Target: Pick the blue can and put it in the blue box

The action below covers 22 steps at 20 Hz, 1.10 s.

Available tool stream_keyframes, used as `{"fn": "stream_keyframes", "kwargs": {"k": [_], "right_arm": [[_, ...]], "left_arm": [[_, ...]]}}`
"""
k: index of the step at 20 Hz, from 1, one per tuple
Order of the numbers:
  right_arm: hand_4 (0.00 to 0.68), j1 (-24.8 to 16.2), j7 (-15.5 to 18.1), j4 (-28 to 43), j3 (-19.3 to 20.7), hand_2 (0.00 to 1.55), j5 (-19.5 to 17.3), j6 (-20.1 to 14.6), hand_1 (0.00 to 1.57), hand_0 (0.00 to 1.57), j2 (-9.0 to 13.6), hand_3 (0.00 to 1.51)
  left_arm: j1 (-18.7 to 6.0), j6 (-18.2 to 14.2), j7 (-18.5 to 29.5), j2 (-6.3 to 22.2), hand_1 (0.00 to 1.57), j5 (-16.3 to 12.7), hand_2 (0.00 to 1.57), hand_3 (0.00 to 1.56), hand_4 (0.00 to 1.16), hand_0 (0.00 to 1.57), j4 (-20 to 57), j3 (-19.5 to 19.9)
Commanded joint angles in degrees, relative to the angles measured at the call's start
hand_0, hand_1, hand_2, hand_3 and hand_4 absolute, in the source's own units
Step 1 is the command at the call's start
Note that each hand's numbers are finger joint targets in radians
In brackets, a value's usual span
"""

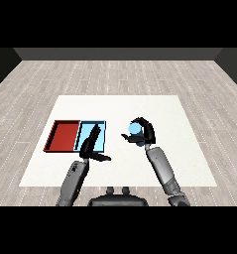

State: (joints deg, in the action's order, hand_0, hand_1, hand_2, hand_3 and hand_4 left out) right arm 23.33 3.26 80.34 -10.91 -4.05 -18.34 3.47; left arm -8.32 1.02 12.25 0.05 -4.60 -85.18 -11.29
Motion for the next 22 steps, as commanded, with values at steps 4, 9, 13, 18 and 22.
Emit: {"fn": "stream_keyframes", "kwargs": {"k": [4, 9, 13, 18, 22], "right_arm": [[0.608, -1.81, 0.56, 1.07, -1.00, 1.46, -2.27, 1.69, 1.46, 1.46, -1.88, 1.40], [0.620, -1.67, -1.75, 3.14, -2.24, 1.47, -4.17, 1.16, 1.49, 1.49, -3.43, 1.40], [0.606, -0.59, -6.24, 8.12, -3.53, 1.47, -5.50, 2.30, 1.49, 1.49, -3.45, 1.40], [0.605, -2.72, -3.06, 7.83, -2.40, 1.47, -5.25, 3.85, 1.49, 1.49, -3.46, 1.40], [0.605, -4.26, 0.08, 6.16, -3.47, 1.46, -4.22, 2.97, 1.48, 1.48, -3.46, 1.40]], "left_arm": [[-0.71, -6.04, -3.01, -0.05, 0.00, -3.44, 0.00, 0.00, 0.00, 0.00, 0.09, -7.85], [-1.29, -5.07, -0.13, -0.05, 0.00, -2.09, 0.00, 0.00, 0.00, 0.00, 4.78, -7.08], [-2.77, -7.37, 1.79, -0.05, 0.00, -3.47, 0.00, 0.00, 0.00, 0.00, 7.08, -8.48], [-5.67, -6.32, -0.25, -0.05, 0.00, -6.51, 0.00, 0.00, 0.00, 0.00, 9.58, -7.07], [-9.08, -9.80, 5.57, -0.05, 0.00, -11.31, 0.00, 0.00, 0.00, 0.00, 18.50, -10.57]]}}
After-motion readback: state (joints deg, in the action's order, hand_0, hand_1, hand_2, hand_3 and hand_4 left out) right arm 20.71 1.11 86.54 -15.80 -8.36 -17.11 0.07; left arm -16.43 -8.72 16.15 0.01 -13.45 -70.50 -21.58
